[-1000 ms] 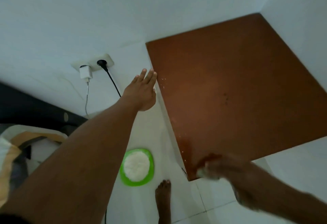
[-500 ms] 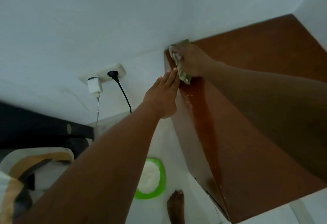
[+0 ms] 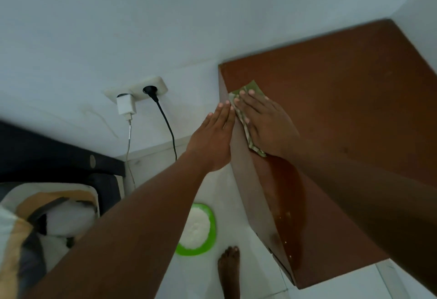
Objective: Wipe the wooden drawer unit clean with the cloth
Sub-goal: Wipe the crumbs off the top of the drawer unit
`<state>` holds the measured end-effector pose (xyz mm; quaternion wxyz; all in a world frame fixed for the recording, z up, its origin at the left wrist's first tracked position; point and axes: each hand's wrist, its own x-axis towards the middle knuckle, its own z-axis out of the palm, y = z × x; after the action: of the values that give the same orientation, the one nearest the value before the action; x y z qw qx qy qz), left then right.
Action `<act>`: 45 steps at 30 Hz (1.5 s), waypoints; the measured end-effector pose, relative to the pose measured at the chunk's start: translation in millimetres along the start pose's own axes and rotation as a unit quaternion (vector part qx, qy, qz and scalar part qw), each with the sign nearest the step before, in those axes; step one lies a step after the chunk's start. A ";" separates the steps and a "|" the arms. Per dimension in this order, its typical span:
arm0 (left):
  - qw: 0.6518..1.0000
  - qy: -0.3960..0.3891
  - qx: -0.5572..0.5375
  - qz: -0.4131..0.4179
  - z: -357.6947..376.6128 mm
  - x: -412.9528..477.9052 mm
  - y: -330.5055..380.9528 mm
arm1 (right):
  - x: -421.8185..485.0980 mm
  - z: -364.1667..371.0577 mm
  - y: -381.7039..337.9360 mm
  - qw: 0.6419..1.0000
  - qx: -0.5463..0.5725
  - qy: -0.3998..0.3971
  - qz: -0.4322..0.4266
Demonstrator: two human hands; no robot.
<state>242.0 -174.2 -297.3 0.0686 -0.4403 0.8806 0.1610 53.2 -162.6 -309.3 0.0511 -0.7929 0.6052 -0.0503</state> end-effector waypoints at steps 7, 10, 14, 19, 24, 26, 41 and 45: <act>1.000 0.000 0.015 -0.005 7.6 -31.4 30.8 | -94.8 0.3 -7.3 0.997 0.064 0.005 -0.049; 1.000 -0.011 0.028 -0.001 11.3 -45.2 52.3 | -143.4 1.1 -12.6 0.991 0.104 -0.005 -0.079; 0.998 -0.030 0.058 0.013 19.7 -68.7 87.5 | -216.7 -2.5 -22.2 0.983 0.127 0.004 -0.129; 0.999 -0.024 0.047 0.010 38.5 -105.0 132.2 | -318.7 1.7 -28.0 0.976 0.142 -0.008 -0.164; 1.000 -0.021 -0.001 -0.014 56.2 -137.6 166.4 | -372.9 -39.2 -20.9 0.969 0.114 -0.032 -0.217; 1.000 -0.007 -0.017 -0.025 66.3 -143.4 172.1 | -359.8 -52.4 -10.6 0.977 0.139 0.012 -0.161; 0.985 0.165 -0.039 -0.037 111.0 -107.1 160.6 | -275.2 5.8 12.2 0.986 0.083 0.142 0.012; 0.987 0.146 -0.044 -0.049 107.8 -107.0 163.5 | -275.4 4.3 13.3 0.982 0.078 0.173 0.001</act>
<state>173.8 35.2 -333.9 -0.0729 -0.5040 0.8507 0.1302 -31.2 99.7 -320.4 0.0072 -0.7652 0.5999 -0.2336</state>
